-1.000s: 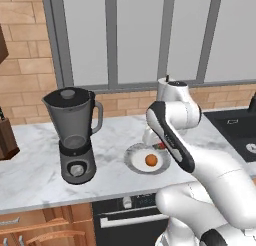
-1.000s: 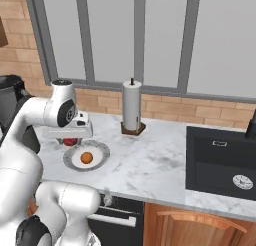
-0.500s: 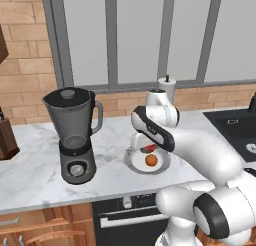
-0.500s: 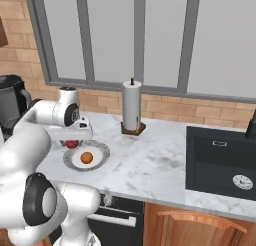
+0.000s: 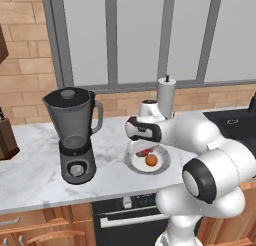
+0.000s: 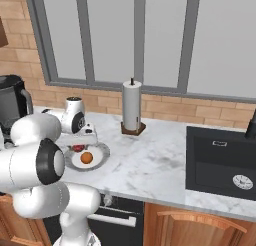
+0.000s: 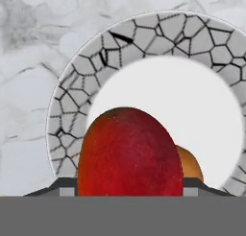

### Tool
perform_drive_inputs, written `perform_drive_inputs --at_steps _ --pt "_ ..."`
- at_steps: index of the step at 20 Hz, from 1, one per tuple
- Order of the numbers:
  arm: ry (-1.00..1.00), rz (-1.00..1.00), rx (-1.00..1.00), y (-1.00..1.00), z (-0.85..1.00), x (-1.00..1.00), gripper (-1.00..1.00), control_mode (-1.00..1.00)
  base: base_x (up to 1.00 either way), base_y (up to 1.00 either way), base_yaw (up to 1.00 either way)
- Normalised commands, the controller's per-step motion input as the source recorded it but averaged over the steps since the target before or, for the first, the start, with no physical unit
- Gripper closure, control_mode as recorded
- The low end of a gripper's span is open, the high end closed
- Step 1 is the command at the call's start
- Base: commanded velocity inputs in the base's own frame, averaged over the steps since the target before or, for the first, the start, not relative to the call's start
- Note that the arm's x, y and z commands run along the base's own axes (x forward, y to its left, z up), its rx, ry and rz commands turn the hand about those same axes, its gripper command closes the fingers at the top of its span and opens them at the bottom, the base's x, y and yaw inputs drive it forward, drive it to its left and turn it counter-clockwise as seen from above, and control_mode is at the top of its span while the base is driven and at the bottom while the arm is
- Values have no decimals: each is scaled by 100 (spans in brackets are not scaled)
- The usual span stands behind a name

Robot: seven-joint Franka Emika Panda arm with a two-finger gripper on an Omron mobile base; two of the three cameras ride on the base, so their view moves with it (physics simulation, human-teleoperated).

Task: Pick the tangerine and mango from the fridge and place them on the plate next to the blender to make a fruit smoothie.

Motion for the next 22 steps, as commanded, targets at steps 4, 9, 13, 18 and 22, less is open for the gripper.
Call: perform_drive_inputs --at_steps 4,9,13,18,22 --pt "0 0 0 20 -49 49 100 -100 0 0 0" --pt "0 0 -1 15 -37 31 -100 -100 0 0 0" --pt "0 0 0 0 -2 0 -100 -100 0 0 0" --pt "-2 0 0 0 4 -35 -100 -100 0 0 0" --pt "-18 0 0 0 33 -68 -100 -100 0 0 0"
